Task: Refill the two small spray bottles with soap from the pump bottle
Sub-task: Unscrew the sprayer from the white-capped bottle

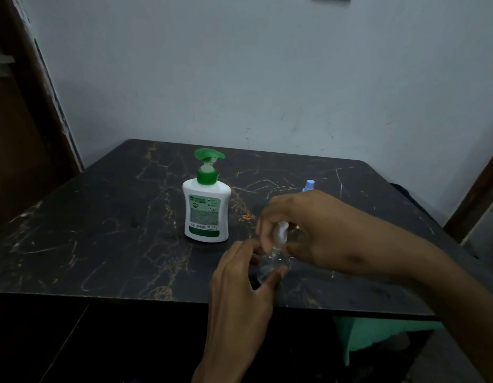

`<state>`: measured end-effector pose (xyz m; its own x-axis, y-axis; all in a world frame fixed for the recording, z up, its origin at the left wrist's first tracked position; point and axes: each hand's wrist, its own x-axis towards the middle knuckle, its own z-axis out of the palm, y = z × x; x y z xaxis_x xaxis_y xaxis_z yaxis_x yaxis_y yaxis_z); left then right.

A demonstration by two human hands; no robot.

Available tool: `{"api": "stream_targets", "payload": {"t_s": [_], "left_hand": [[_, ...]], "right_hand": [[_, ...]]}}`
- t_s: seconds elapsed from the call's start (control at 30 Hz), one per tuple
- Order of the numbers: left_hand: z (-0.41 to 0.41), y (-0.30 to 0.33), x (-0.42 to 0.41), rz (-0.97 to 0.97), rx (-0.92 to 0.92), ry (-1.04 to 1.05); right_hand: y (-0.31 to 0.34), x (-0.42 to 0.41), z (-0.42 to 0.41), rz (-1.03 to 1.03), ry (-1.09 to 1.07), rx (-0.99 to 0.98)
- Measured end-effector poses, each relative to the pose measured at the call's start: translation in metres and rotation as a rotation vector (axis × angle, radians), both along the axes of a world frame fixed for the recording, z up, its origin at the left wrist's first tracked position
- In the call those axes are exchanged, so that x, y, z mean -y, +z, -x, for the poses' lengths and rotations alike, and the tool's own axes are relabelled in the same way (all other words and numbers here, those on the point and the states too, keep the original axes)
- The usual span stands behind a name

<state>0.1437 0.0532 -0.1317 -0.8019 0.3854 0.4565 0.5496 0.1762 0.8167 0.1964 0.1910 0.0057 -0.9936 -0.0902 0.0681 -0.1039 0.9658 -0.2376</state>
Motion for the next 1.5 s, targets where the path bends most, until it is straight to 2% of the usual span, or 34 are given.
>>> {"api": "stream_targets", "payload": {"t_s": [0.1, 0.2, 0.4, 0.67, 0.87, 1.0, 1.1, 1.17, 1.27, 1.37, 1.5], "left_hand": [[-0.001, 0.0, 0.0, -0.01, 0.003, -0.001], [-0.002, 0.0, 0.0, -0.012, 0.009, -0.009], [0.0, 0.0, -0.001, -0.003, 0.002, -0.001], [-0.001, -0.001, 0.001, 0.02, -0.011, 0.002], [0.001, -0.003, 0.002, 0.027, -0.045, 0.004], [0.001, -0.005, 0.0, 0.021, -0.044, 0.017], [0.0, -0.005, 0.001, 0.007, -0.045, 0.02], [0.0, -0.004, 0.001, 0.001, -0.031, 0.009], [0.0, -0.004, 0.0, 0.003, -0.028, 0.008], [0.0, -0.005, 0.0, 0.003, -0.039, 0.02], [0.0, -0.008, 0.0, 0.0, -0.056, 0.025]], "right_hand": [[-0.005, -0.001, 0.001, 0.022, -0.01, -0.074], [-0.015, 0.0, 0.003, -0.147, -0.105, -0.136], [-0.012, 0.007, 0.003, -0.214, -0.156, -0.083], [0.014, 0.007, 0.001, -0.226, -0.062, -0.011], [0.07, 0.005, -0.03, -0.128, -0.047, -0.215], [0.09, -0.01, -0.05, -0.09, -0.104, -0.44], [0.068, -0.022, -0.048, -0.001, -0.21, -0.633], [0.034, -0.027, -0.035, 0.072, -0.314, -0.682], [-0.031, -0.036, -0.008, 0.169, -0.467, -0.649], [-0.086, -0.037, 0.011, 0.204, -0.51, -0.629], [-0.114, -0.038, 0.027, 0.161, -0.524, -0.648]]}}
